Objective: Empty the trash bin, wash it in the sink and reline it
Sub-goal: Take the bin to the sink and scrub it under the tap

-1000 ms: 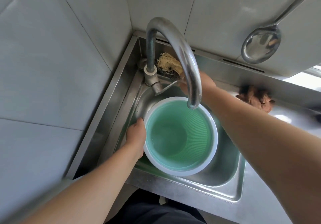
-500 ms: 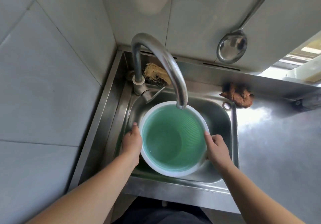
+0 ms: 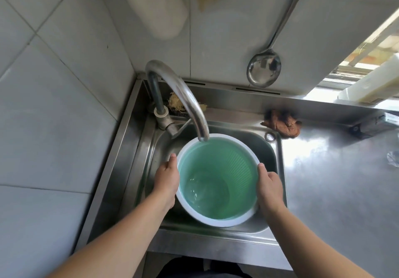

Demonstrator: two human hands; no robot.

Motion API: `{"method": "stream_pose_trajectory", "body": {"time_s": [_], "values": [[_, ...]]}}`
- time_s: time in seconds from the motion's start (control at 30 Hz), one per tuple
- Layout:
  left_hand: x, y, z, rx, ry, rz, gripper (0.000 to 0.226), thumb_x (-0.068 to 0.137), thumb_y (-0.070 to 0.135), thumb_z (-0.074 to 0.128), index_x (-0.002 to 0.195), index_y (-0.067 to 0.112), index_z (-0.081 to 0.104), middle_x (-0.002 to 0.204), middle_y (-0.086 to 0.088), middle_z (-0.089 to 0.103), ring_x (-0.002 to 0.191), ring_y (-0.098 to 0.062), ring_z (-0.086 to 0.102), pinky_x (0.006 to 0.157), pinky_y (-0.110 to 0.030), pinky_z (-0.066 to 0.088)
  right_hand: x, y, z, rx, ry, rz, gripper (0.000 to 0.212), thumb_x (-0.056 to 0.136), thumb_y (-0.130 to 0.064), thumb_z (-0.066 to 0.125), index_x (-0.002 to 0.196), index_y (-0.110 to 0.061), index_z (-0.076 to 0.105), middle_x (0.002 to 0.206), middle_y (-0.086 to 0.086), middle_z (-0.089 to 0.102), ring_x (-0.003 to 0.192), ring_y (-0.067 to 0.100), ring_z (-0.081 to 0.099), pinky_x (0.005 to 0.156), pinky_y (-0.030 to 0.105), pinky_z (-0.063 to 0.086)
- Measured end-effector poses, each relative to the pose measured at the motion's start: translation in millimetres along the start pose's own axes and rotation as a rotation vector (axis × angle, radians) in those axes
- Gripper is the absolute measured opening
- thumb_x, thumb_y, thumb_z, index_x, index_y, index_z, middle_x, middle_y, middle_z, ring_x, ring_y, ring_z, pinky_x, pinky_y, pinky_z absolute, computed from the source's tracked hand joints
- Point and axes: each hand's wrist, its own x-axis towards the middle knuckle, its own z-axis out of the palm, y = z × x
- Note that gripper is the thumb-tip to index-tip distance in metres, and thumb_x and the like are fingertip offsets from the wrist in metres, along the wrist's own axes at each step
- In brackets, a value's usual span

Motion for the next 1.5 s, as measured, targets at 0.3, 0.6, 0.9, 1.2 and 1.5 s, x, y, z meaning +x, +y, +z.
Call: {"method": "stream_pose_trajectory", "body": {"time_s": [0.3,0.6,0.9,1.2,1.5], "values": [[-19.3,23.3,13.6,-0.003,-0.001,0.040,0.057,0.097,0.063,0.041,0.120,0.017,0.065,0.113,-0.007,0.070,0.102,-0.028,0.065,0.081,-0.038,0.054,3.9,-28.1,-25.9,0.127,-0.003,-0.051,0.046,0.091,-0.051,0.051,0.075,-0.008,0.054,0.066,0.006,0.051,0.057,0.020,0.047,0.054,0.031,0.038],[-42.8,4.0,7.2,-0.041,0.068,0.078,0.050,0.096,0.061,0.048,0.103,0.016,0.070,0.101,-0.007,0.075,0.094,-0.028,0.070,0.088,-0.048,0.058,-3.7,-13.3,-38.1,0.196,-0.133,0.057,0.050,0.075,-0.054,0.055,0.084,-0.006,0.067,0.090,0.018,0.069,0.077,0.028,0.065,0.072,0.043,0.055],[-47.0,19.8,25.2,-0.124,0.068,0.044,0.046,0.101,0.052,0.041,0.110,0.015,0.067,0.103,-0.006,0.073,0.094,-0.028,0.068,0.088,-0.044,0.057,7.8,-28.7,-45.4,0.196,-0.089,0.005,0.058,0.079,-0.050,0.053,0.090,0.007,0.061,0.074,0.010,0.060,0.063,0.022,0.056,0.057,0.032,0.044],[-52.7,-3.3,19.6,-0.143,0.093,0.011,0.047,0.099,0.053,0.042,0.103,0.017,0.071,0.094,-0.004,0.077,0.088,-0.028,0.072,0.077,-0.042,0.061,2.4,-14.2,-45.8,0.225,-0.134,0.008,0.067,0.075,-0.054,0.056,0.092,0.011,0.055,0.073,0.011,0.058,0.065,0.021,0.055,0.060,0.036,0.046],[-55.0,25.9,27.3,-0.172,0.111,0.074,0.041,0.098,0.053,0.044,0.103,0.022,0.069,0.098,-0.005,0.075,0.092,-0.028,0.070,0.085,-0.046,0.058,11.8,-32.8,-44.9,0.233,-0.075,-0.032,0.058,0.078,-0.052,0.054,0.081,0.005,0.060,0.066,0.003,0.058,0.054,0.014,0.053,0.051,0.028,0.042]]}}
